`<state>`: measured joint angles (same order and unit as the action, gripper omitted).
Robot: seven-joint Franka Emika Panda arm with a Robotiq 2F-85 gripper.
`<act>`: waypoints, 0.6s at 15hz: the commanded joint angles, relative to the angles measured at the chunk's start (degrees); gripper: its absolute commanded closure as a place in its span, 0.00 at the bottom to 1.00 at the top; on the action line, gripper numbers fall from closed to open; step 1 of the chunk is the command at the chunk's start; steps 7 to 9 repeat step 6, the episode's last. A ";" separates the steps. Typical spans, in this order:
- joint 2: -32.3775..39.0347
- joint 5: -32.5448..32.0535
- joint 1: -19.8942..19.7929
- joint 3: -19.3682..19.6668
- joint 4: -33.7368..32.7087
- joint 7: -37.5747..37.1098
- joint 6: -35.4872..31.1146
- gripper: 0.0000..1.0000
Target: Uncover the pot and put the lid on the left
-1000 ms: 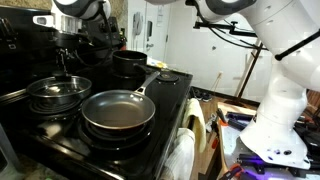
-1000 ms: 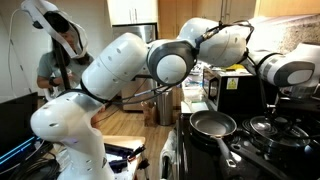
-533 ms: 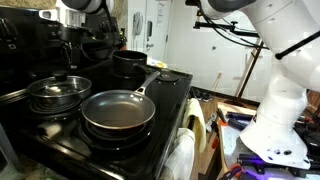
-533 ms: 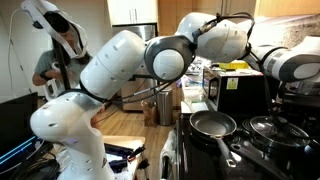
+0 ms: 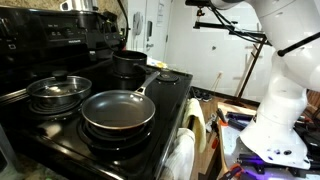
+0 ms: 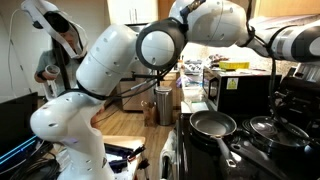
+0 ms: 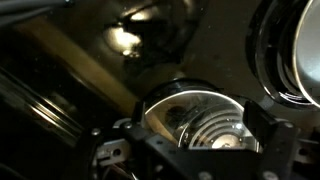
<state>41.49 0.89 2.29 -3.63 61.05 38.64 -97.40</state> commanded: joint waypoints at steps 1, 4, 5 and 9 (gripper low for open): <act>-3.80 1.77 -0.23 0.88 5.13 -7.47 0.84 0.00; -1.50 0.67 -0.99 -0.54 2.36 -8.71 0.39 0.00; -1.61 0.65 -1.00 -0.55 2.77 -9.25 0.12 0.00; -1.55 0.60 -0.99 -0.63 2.75 -9.24 0.14 0.00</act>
